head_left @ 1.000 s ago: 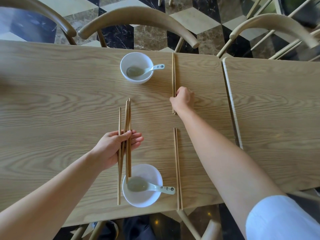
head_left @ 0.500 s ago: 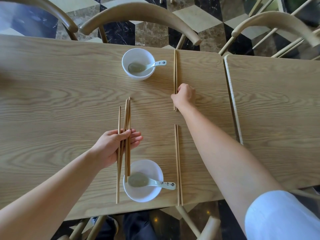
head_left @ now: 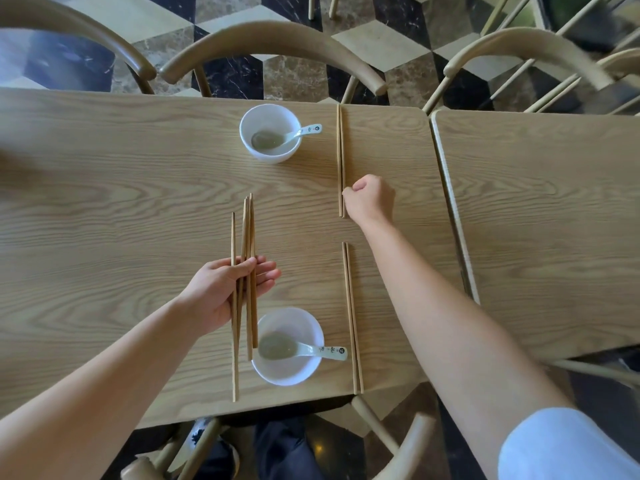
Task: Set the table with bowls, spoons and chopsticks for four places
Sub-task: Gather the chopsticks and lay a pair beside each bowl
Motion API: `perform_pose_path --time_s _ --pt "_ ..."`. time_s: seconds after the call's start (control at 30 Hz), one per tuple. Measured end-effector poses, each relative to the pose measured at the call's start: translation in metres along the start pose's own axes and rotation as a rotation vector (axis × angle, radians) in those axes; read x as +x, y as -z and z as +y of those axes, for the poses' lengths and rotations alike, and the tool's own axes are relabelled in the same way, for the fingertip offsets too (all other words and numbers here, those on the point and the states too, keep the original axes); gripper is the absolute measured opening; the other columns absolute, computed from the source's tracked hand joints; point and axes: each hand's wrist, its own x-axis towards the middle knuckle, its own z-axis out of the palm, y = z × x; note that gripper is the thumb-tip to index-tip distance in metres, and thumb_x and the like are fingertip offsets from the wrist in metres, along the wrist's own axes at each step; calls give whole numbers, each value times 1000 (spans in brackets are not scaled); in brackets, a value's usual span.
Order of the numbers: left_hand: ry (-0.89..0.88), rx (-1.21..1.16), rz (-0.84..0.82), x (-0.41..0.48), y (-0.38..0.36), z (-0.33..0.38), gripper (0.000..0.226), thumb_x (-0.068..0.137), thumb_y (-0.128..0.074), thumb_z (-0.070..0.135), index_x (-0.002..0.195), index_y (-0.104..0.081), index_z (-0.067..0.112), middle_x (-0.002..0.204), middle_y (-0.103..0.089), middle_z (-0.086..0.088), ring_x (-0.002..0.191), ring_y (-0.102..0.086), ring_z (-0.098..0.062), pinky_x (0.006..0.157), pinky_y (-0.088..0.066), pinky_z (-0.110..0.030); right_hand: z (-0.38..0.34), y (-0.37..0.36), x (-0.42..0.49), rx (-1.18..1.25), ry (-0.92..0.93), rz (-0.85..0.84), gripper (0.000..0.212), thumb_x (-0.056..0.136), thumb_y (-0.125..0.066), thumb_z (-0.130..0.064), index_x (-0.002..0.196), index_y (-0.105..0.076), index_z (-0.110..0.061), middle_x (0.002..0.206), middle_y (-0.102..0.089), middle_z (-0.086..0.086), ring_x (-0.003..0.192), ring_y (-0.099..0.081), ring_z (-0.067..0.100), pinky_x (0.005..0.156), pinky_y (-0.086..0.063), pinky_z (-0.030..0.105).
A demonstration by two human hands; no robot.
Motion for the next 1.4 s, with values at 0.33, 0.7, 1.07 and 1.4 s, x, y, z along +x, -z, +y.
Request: perform_pose_path --time_s 0.33,0.7,1.07,1.4 --pt "-104 -80 -93 -69 1 -15 17 103 -50 4 106 -62 -6 97 -78 -19 85 -78 -27 67 -63 -33 -2 22 -254 394 -62 -529 28 77 -72 -41 103 -63 -37 89 -73 -1 72 -70 15 62 -56 33" --pt "-96 -75 -175 -181 145 -18 21 104 -49 8 113 -61 -7 108 -75 -24 97 -75 -33 69 -64 -40 -56 -29 -445 406 -58 -645 8 88 -69 -15 89 -75 -10 76 -71 5 54 -59 10 47 -48 23" --pt "-159 -13 -190 -282 267 -5 30 103 -52 8 124 -60 -11 122 -69 -27 97 -76 -29 73 -64 -36 -94 -78 -558 573 -73 -850 15 91 -71 -21 100 -77 -11 83 -76 4 68 -67 11 60 -54 25" --pt "-252 -135 -130 -287 276 -16 26 101 -56 9 116 -65 -10 108 -76 -22 93 -77 -28 71 -63 -35 -97 -77 -560 532 -13 -930 18 90 -71 -16 99 -76 -1 79 -73 8 63 -63 14 57 -54 27"
